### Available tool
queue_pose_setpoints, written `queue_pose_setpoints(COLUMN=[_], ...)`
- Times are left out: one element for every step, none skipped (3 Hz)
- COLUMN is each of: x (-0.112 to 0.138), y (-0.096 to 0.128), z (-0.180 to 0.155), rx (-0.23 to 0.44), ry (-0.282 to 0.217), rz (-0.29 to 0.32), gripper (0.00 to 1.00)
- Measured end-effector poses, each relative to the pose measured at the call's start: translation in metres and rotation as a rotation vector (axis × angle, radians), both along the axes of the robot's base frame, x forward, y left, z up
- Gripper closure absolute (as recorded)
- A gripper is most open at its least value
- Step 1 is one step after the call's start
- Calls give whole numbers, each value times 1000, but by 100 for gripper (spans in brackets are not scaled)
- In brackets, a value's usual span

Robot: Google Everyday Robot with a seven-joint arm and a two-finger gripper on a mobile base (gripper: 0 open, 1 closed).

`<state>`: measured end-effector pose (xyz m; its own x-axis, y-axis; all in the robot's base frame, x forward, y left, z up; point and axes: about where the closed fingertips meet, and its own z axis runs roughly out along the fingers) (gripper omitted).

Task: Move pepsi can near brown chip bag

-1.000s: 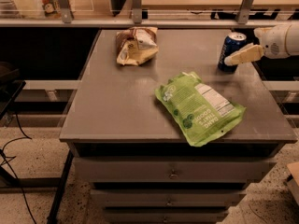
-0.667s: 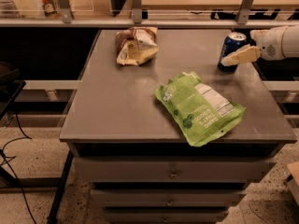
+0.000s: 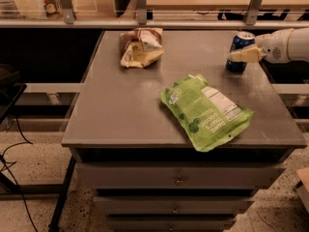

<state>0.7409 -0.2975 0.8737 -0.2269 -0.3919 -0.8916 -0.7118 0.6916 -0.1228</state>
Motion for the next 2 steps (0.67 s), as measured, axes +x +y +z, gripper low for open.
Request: queue_pose_setpoints(x=[1, 2], y=[3, 6], z=[-2, -4], rx=[2, 3], ry=[3, 5], rz=[4, 9], gripper=[62, 86])
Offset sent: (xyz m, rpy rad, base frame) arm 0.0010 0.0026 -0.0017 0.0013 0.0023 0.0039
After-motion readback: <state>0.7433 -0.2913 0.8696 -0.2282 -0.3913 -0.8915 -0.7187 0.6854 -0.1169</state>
